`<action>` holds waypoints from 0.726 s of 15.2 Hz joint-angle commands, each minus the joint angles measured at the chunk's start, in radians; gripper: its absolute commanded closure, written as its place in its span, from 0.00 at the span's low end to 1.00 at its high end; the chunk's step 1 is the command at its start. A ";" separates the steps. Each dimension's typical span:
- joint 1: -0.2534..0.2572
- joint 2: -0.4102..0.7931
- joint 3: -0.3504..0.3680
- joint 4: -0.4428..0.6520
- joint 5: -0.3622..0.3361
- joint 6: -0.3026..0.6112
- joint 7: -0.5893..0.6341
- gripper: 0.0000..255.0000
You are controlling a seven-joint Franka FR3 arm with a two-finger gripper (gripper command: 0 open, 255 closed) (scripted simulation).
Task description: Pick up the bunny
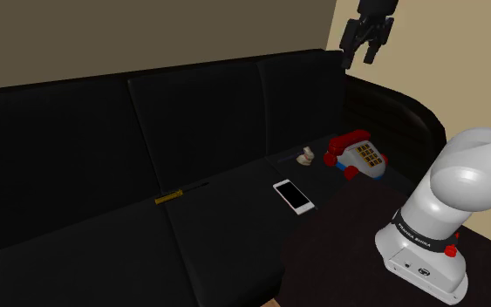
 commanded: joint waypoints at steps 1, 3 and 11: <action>0.000 0.000 0.000 0.000 0.000 0.000 0.000 0.00; -0.005 -0.005 -0.019 -0.066 -0.016 0.070 -0.023 0.00; -0.029 0.042 -0.107 -0.278 -0.079 0.368 -0.113 0.00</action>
